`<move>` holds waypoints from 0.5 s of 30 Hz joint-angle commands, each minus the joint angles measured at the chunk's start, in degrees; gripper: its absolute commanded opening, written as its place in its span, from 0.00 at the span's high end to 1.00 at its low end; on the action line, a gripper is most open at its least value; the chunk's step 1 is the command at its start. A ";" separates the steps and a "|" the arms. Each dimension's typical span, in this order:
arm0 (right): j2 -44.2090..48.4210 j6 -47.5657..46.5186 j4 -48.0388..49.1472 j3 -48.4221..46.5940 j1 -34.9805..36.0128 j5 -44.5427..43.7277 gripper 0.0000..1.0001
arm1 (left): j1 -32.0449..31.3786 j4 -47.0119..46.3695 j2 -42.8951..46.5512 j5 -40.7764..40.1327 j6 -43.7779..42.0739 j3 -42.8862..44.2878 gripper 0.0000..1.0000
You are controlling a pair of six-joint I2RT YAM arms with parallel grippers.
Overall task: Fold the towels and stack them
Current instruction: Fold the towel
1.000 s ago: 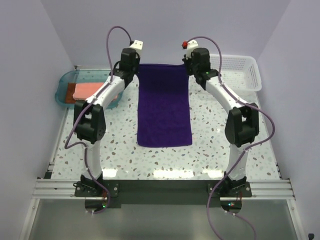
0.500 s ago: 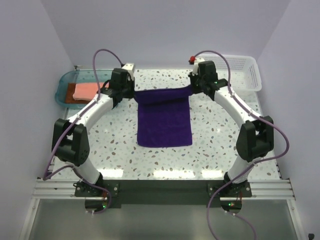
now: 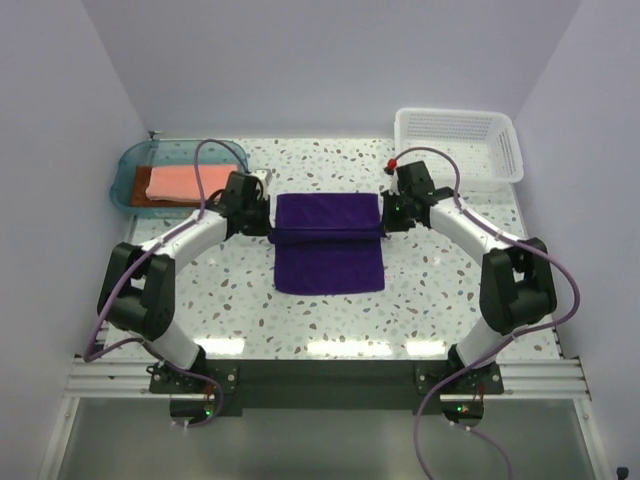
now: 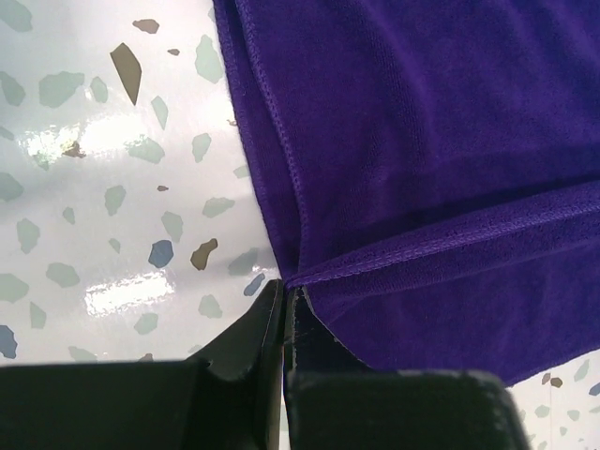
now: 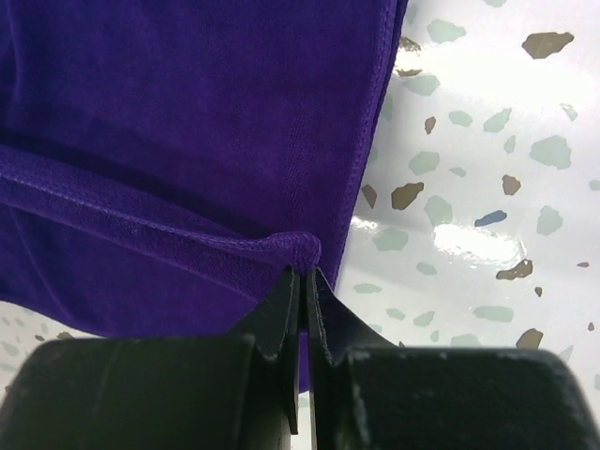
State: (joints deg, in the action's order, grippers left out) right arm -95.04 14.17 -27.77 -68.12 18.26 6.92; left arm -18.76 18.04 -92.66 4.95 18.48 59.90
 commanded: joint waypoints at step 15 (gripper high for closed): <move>11.89 3.57 -4.76 1.82 -1.30 0.55 1.00 | -0.92 9.64 8.02 -3.81 -2.40 3.66 1.00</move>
State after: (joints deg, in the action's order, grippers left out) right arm -87.55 15.97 -30.28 -69.45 17.98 7.79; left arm -19.46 24.40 -87.26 3.70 17.78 64.60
